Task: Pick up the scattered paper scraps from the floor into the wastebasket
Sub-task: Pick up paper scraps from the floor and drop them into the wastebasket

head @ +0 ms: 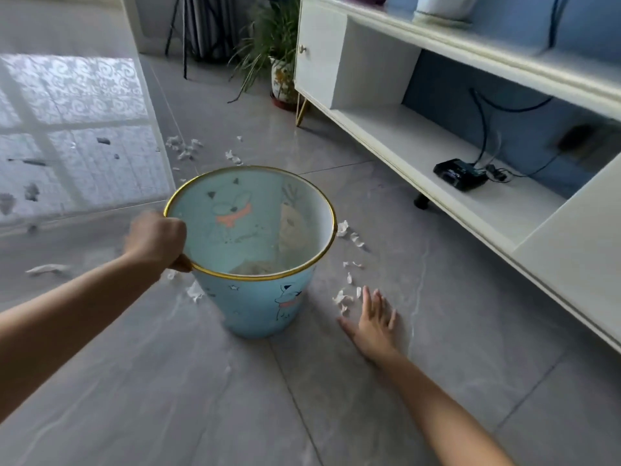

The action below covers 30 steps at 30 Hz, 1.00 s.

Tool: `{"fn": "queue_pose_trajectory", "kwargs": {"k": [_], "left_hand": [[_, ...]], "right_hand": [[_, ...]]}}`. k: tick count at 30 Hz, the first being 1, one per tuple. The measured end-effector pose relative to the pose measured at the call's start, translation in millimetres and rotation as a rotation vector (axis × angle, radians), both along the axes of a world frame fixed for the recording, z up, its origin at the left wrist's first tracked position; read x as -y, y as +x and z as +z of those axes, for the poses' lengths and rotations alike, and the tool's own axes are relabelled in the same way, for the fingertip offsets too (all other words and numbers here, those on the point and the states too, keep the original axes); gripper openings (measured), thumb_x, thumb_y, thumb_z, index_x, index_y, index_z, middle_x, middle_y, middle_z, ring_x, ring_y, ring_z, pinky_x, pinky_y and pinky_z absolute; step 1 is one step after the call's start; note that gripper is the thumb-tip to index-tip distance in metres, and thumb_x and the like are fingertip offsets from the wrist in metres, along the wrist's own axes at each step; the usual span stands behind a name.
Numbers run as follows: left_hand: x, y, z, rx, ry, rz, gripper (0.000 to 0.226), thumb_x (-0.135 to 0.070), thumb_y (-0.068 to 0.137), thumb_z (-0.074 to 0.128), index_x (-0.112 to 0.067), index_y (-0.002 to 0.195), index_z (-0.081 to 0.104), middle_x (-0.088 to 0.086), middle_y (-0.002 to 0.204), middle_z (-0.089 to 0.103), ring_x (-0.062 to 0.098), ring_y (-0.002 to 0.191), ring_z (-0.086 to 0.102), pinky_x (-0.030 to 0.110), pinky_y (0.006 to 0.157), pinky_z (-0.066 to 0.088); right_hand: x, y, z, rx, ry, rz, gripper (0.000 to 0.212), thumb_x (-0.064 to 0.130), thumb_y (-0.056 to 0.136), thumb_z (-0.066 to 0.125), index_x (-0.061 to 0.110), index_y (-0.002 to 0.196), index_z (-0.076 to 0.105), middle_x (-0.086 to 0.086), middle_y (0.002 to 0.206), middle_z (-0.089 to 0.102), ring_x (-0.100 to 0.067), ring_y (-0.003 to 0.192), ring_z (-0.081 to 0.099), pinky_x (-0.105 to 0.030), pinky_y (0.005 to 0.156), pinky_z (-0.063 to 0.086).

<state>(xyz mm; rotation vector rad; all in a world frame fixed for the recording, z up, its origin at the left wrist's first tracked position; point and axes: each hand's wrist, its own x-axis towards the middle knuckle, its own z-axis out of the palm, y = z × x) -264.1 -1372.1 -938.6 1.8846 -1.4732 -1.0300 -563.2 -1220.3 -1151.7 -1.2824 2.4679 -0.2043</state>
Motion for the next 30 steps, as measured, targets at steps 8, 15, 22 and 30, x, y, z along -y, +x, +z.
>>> {"fn": "queue_pose_trajectory", "kwargs": {"k": [8, 15, 22, 30], "left_hand": [[49, -51, 0, 0.102, -0.099, 0.046, 0.023, -0.002, 0.082, 0.037, 0.001, 0.064, 0.05, 0.006, 0.024, 0.046, 0.025, 0.051, 0.066, 0.042, 0.072, 0.056], [85, -47, -22, 0.012, -0.112, -0.019, 0.012, -0.002, 0.069, 0.041, -0.001, 0.077, 0.05, 0.026, 0.058, 0.058, 0.043, 0.059, 0.067, 0.058, 0.073, 0.055], [99, -41, -35, -0.021, -0.124, -0.036, 0.006, 0.001, 0.074, 0.046, -0.003, 0.073, 0.05, 0.022, 0.047, 0.055, 0.041, 0.058, 0.065, 0.061, 0.074, 0.054], [85, -52, -30, 0.012, -0.127, -0.036, 0.016, -0.004, 0.075, 0.037, -0.003, 0.077, 0.052, 0.022, 0.071, 0.06, 0.041, 0.061, 0.068, 0.054, 0.074, 0.058]], "right_hand": [[105, -53, -8, -0.034, -0.096, -0.012, 0.104, 0.075, 0.078, 0.04, 0.022, 0.146, -0.018, -0.008, 0.156, -0.017, -0.023, 0.145, -0.012, -0.048, 0.115, -0.01], [164, -77, -9, -0.107, -0.017, 0.044, 0.1, 0.081, 0.073, 0.037, 0.039, 0.142, -0.022, 0.002, 0.154, -0.027, -0.024, 0.144, -0.017, -0.063, 0.109, -0.007], [193, -78, -17, -0.167, 0.0, 0.076, 0.076, 0.071, 0.084, 0.029, 0.037, 0.147, 0.003, 0.013, 0.157, -0.009, -0.015, 0.146, -0.005, -0.067, 0.105, -0.009], [146, -50, -26, 0.007, -0.525, -0.03, 0.031, 0.016, 0.097, 0.042, 0.007, 0.123, 0.054, -0.011, 0.125, 0.059, -0.029, 0.111, 0.056, -0.029, 0.087, 0.042]]}}
